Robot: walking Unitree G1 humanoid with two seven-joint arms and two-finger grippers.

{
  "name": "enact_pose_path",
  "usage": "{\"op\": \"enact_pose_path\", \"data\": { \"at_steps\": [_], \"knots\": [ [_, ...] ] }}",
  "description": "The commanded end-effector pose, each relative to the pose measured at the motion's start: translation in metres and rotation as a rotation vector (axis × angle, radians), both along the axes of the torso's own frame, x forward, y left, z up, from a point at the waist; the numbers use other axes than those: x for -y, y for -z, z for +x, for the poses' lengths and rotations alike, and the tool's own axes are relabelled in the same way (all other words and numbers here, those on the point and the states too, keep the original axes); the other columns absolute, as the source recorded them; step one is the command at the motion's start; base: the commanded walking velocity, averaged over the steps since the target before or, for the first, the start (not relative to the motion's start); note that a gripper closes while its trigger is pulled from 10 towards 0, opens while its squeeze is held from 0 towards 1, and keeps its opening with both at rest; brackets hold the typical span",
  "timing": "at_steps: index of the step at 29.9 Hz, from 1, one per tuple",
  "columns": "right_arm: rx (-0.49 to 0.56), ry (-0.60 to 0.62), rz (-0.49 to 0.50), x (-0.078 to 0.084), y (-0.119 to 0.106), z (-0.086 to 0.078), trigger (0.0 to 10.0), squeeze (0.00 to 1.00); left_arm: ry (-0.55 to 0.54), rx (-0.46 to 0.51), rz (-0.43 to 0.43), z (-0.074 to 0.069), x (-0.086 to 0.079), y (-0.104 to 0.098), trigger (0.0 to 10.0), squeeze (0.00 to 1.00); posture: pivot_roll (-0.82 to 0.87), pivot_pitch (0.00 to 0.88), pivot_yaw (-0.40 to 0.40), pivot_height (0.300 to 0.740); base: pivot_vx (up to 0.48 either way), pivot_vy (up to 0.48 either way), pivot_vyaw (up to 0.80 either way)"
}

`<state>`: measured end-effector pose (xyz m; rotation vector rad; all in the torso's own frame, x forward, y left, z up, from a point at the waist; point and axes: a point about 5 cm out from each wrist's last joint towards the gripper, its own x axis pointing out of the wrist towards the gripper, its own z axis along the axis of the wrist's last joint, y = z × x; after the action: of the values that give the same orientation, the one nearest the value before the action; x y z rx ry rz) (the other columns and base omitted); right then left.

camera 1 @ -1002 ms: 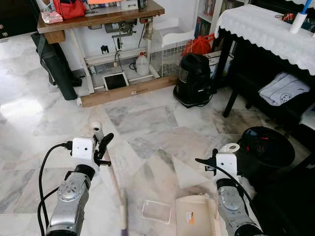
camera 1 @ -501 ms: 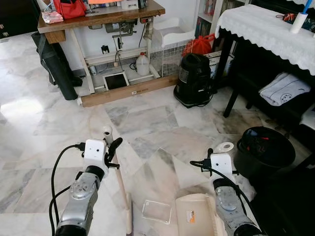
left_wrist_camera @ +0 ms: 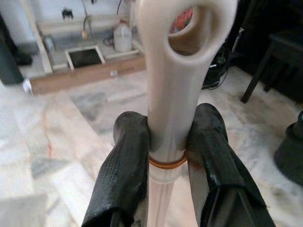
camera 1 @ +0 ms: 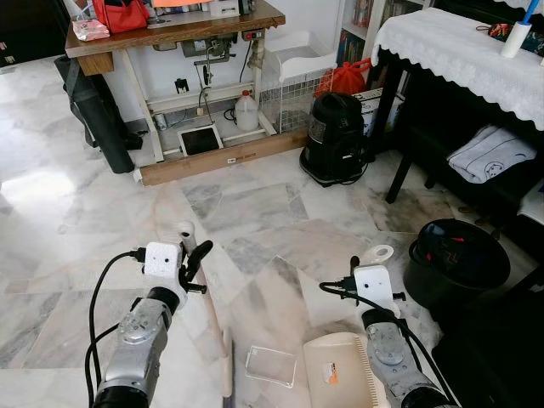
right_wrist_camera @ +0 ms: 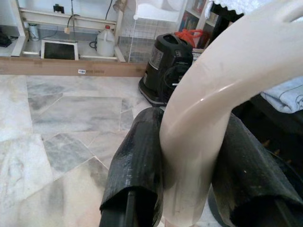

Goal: Sweep floor

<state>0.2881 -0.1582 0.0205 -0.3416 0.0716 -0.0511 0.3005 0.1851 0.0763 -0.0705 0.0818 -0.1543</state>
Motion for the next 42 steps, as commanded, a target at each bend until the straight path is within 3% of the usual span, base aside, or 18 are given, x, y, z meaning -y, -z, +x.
{"op": "enact_pose_path", "data": {
  "at_steps": [1, 6, 8, 11, 16, 24, 28, 31, 32, 33, 34, 38, 42],
  "knots": [
    [-0.011, -0.011, -0.024, -0.002, 0.001, 0.0, 10.0, 0.0, 0.003, -0.027, -0.067, 0.001, 0.0, 0.001, 10.0, 0.0, 0.12, 0.039, 0.025, 0.74, 0.0, 0.0, 0.0],
    [-0.008, -0.012, -0.032, -0.002, 0.001, 0.0, 10.0, 0.0, 0.022, -0.044, -0.183, 0.003, 0.004, -0.004, 10.0, 0.0, 0.12, 0.041, 0.023, 0.74, 0.0, 0.0, 0.0],
    [-0.008, -0.013, -0.035, -0.001, 0.0, 0.001, 10.0, 0.0, 0.018, -0.039, -0.271, 0.006, 0.004, -0.009, 10.0, 0.0, 0.12, 0.043, 0.023, 0.74, 0.0, 0.0, 0.0],
    [-0.008, -0.013, -0.036, -0.001, 0.0, 0.001, 10.0, 0.0, 0.017, -0.04, -0.307, 0.007, 0.004, -0.012, 10.0, 0.0, 0.12, 0.043, 0.022, 0.74, 0.0, 0.0, 0.0],
    [-0.009, -0.015, -0.036, -0.003, 0.001, 0.001, 10.0, 0.0, 0.038, -0.015, -0.485, 0.013, 0.004, -0.029, 10.0, 0.0, 0.13, 0.051, 0.023, 0.74, 0.0, 0.0, 0.0],
    [-0.007, -0.013, -0.034, -0.004, 0.0, 0.001, 10.0, 0.0, 0.044, 0.01, -0.534, 0.014, 0.005, -0.042, 10.0, 0.0, 0.13, 0.059, 0.023, 0.74, 0.0, 0.0, 0.0],
    [-0.005, -0.013, -0.033, -0.004, 0.0, 0.001, 10.0, 0.0, 0.008, 0.048, -0.497, 0.015, 0.001, -0.048, 10.0, 0.0, 0.13, 0.062, 0.024, 0.74, 0.0, 0.0, 0.0],
    [-0.004, -0.012, -0.032, -0.004, 0.0, 0.002, 10.0, 0.0, -0.101, 0.157, -0.364, 0.014, -0.011, -0.062, 10.0, 0.0, 0.13, 0.066, 0.023, 0.74, 0.0, 0.0, 0.0],
    [-0.004, -0.012, -0.032, -0.004, 0.0, 0.002, 10.0, 0.0, -0.101, 0.157, -0.364, 0.014, -0.011, -0.062, 10.0, 0.0, 0.13, 0.066, 0.023, 0.74, 0.0, 0.0, 0.0],
    [-0.004, -0.012, -0.032, -0.004, -0.001, 0.002, 10.0, 0.0, -0.104, 0.195, -0.222, 0.013, -0.013, -0.069, 10.0, 0.0, 0.13, 0.066, 0.023, 0.74, 0.0, 0.0, 0.0],
    [-0.004, -0.013, -0.032, -0.004, -0.001, 0.002, 10.0, 0.0, -0.097, 0.204, -0.187, 0.012, -0.013, -0.071, 10.0, 0.0, 0.13, 0.069, 0.024, 0.74, 0.0, 0.0, 0.0],
    [-0.003, -0.015, -0.031, -0.005, -0.001, 0.003, 10.0, 0.0, -0.051, 0.175, -0.111, 0.01, -0.01, -0.065, 10.0, 0.0, 0.13, 0.071, 0.026, 0.74, 0.0, 0.0, 0.0],
    [-0.002, -0.014, -0.029, -0.005, -0.001, 0.003, 10.0, 0.0, 0.007, 0.101, 0.009, 0.006, -0.007, -0.046, 10.0, 0.0, 0.13, 0.072, 0.027, 0.74, 0.0, 0.0, 0.0]
  ]
}}
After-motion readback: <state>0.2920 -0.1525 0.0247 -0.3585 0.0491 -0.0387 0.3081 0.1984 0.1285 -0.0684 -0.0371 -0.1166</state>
